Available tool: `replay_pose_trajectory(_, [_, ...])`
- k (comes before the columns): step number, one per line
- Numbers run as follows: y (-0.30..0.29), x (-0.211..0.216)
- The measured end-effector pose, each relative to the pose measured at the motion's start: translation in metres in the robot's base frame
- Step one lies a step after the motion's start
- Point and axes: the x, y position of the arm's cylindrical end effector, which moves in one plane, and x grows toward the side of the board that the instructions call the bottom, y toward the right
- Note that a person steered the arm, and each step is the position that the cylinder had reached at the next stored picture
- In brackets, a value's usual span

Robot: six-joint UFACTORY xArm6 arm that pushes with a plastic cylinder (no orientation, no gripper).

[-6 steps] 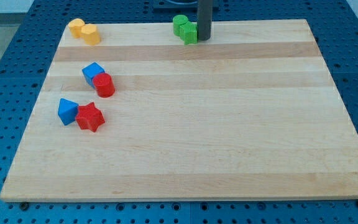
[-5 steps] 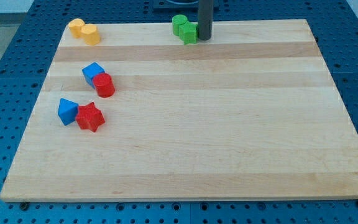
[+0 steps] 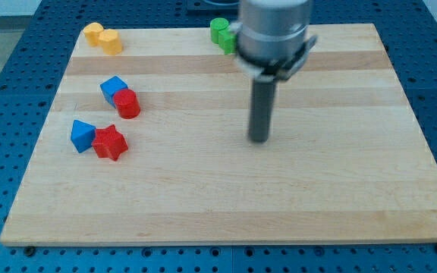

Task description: Push the red star to the top right corner of the board

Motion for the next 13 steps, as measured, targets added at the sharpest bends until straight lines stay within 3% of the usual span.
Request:
replay_pose_trajectory(1, [-0.021, 0.033])
replay_pose_trajectory(2, [-0.024, 0.039])
replay_pose_trajectory(4, [-0.089, 0.071])
replay_pose_trajectory(5, [-0.141, 0.061])
replay_pose_trajectory(6, [-0.19, 0.022])
replay_pose_trajectory(8, [-0.256, 0.014])
replay_pose_trajectory(10, [-0.185, -0.016])
replay_pose_trajectory(12, [-0.164, -0.061])
replay_pose_trajectory(13, [-0.125, -0.073])
